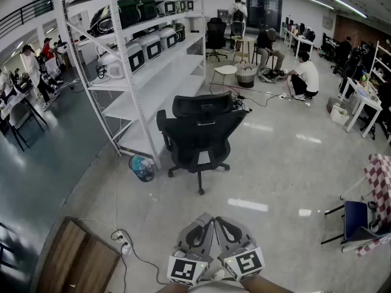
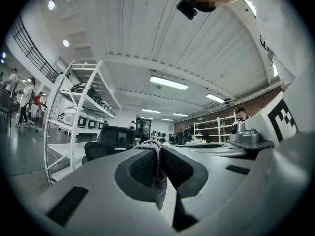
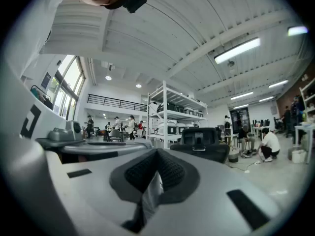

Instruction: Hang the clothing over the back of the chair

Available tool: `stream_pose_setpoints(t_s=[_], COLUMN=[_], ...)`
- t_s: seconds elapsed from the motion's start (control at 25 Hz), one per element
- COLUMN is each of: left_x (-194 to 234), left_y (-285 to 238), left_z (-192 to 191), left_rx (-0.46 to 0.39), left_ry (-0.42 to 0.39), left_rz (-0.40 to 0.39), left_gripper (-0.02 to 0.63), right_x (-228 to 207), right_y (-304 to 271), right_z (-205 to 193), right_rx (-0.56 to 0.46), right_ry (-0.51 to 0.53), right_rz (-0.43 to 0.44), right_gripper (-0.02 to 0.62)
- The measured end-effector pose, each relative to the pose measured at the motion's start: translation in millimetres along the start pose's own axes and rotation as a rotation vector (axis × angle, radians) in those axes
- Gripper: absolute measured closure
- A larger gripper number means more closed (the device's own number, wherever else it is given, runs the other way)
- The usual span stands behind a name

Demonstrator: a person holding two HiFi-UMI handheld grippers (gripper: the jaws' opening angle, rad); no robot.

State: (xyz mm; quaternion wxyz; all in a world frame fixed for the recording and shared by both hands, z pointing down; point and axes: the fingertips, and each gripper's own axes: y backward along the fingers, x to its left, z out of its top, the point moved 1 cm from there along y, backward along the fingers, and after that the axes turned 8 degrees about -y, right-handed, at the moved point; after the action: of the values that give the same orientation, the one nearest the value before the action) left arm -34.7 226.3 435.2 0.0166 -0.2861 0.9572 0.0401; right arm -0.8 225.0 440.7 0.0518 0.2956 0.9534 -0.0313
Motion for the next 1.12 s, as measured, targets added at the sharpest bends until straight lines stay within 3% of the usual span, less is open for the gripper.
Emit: stream_pose_setpoints(t_s=[0.48, 0.76, 1.12], left_x=[14, 13, -3], left_y=[-18, -25, -55], left_z=[8, 0, -12], left_rx=[-0.014, 0.006, 0.014], left_ry=[-0.044, -0.023, 0.005], left_rz=[0.030, 0.038, 0.081], left_gripper=[0.578, 0.578, 0.578], right_x=[-9, -16, -55], right_y=[-16, -16, -8], right_z=[12, 7, 2], right_rx=[-0.062, -0.048, -0.037], right_ry=[0.040, 0.040, 0.036], right_rz=[-0.068, -0.060, -0.030], right_gripper=[0.580, 0.580, 0.580])
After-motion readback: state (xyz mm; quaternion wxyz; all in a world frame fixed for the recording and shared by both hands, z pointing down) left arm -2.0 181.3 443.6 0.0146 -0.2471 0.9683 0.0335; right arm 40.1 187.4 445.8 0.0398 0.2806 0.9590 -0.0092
